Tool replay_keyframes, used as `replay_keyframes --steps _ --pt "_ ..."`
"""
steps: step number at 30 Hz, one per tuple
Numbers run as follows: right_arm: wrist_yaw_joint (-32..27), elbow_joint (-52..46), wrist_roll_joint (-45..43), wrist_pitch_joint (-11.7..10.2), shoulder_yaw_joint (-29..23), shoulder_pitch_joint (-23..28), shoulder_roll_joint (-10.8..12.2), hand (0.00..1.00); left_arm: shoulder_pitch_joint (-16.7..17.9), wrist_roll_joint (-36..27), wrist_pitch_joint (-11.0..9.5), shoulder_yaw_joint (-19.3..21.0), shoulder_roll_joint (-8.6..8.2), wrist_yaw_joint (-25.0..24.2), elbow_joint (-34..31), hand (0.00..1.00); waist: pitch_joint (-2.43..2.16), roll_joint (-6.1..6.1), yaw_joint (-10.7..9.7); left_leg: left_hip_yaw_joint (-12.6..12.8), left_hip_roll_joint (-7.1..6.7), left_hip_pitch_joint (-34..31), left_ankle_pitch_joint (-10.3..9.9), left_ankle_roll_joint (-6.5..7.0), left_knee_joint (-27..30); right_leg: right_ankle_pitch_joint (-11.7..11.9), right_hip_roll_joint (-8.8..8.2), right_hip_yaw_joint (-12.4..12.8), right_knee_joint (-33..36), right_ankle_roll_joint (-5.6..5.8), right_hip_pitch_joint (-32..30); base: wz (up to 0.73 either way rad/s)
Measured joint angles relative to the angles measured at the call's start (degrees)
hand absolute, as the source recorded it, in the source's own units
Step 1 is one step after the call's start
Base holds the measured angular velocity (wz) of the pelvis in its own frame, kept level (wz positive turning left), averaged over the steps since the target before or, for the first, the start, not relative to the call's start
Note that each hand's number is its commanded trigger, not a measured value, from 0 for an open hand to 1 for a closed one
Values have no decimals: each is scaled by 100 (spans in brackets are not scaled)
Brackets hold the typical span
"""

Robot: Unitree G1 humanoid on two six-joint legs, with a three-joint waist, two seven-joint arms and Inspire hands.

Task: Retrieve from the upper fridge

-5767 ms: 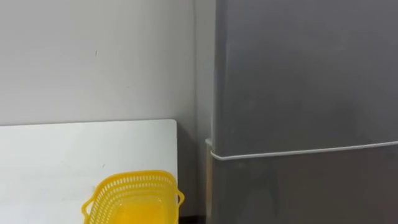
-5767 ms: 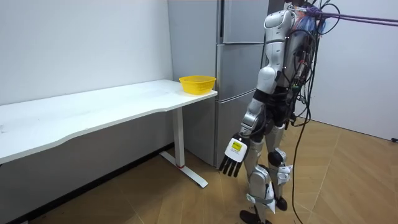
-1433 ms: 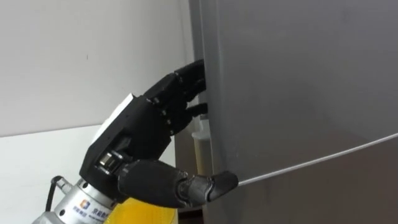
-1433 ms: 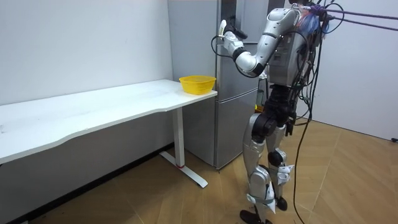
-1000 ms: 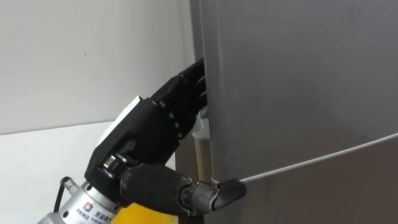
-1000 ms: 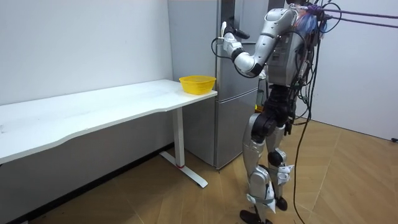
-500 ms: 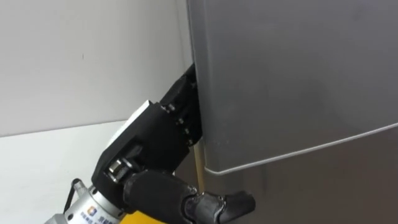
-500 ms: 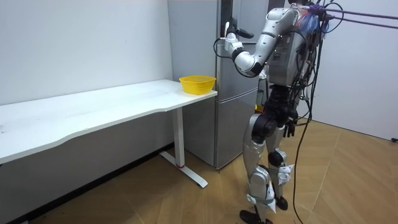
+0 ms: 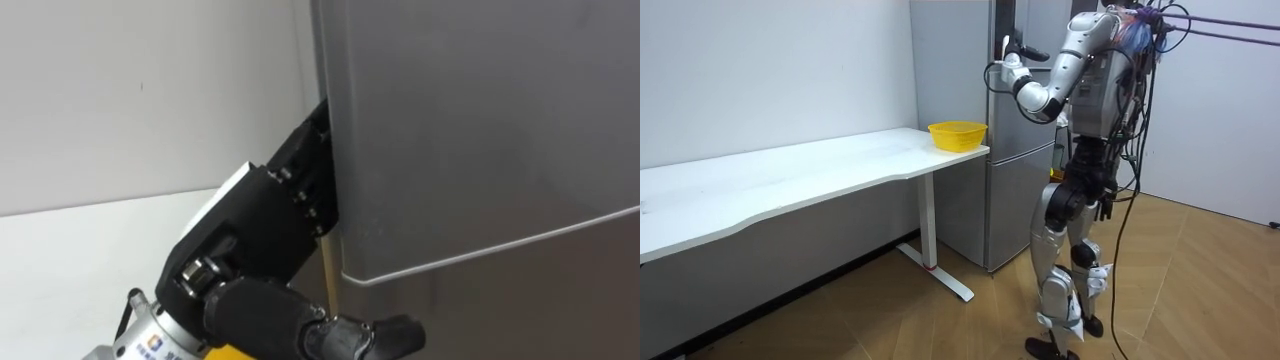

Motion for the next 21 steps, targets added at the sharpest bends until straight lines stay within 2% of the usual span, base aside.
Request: replay_keyframes --steps 1,2,3,4,12,14,16,18,20,21 --pt "3 0 0 -17 0 -11 -16 0 0 0 1 -11 0 0 2 0 0 0 0 38 1 0 -2 3 4 1 -1 10 -3 3 0 0" --pt "8 -1 1 -30 0 -25 -38 0 0 -4 -2 -34 0 0 1 8 1 1 -1 44 2 0 -4 10 3 3 -3 18 -11 6 1 0" --pt "14 -1 2 -31 0 -27 -50 0 0 -6 -5 -44 -1 -1 0 81 1 1 -1 49 2 0 -7 22 3 3 -4 21 -12 7 1 0" --pt "21 -1 2 -28 0 -20 -73 0 0 -11 -16 -69 -1 -1 0 100 1 1 -1 60 6 0 -12 34 1 4 -4 35 -12 11 0 0" --pt "85 0 -7 -31 4 -8 -146 0 -54 -221 -46 -231 -24 12 58 100 1 0 -36 109 0 -10 -53 103 0 39 -34 108 -6 66 0 1" --pt "83 0 -7 -30 6 -14 -146 0 -112 -327 -112 -404 -16 -128 58 100 1 -1 -70 126 -4 -10 -60 114 0 49 -32 236 1 79 -1 2" --pt "82 -1 -6 -25 6 -12 -147 0 -145 -446 -179 -522 22 -339 57 100 0 -3 -71 150 -4 -8 -65 121 -1 59 -34 249 3 90 0 2" --pt "83 -1 -5 -26 6 -13 -147 0 -321 -476 -172 -705 62 -386 72 100 1 -1 -77 174 -5 -5 -73 133 -1 63 -35 268 1 95 -3 -3" --pt "84 -18 -5 -29 7 -70 -147 0 -659 -497 -132 -1008 141 -531 98 100 3 16 -200 183 -6 3 -75 134 -3 63 -35 280 0 95 -3 -8" --pt "84 -35 -5 -28 7 -73 -149 0 -746 -500 -127 -1091 128 -590 100 98 2 21 -225 186 -4 7 -75 133 -5 63 -32 282 -1 95 -2 -13"
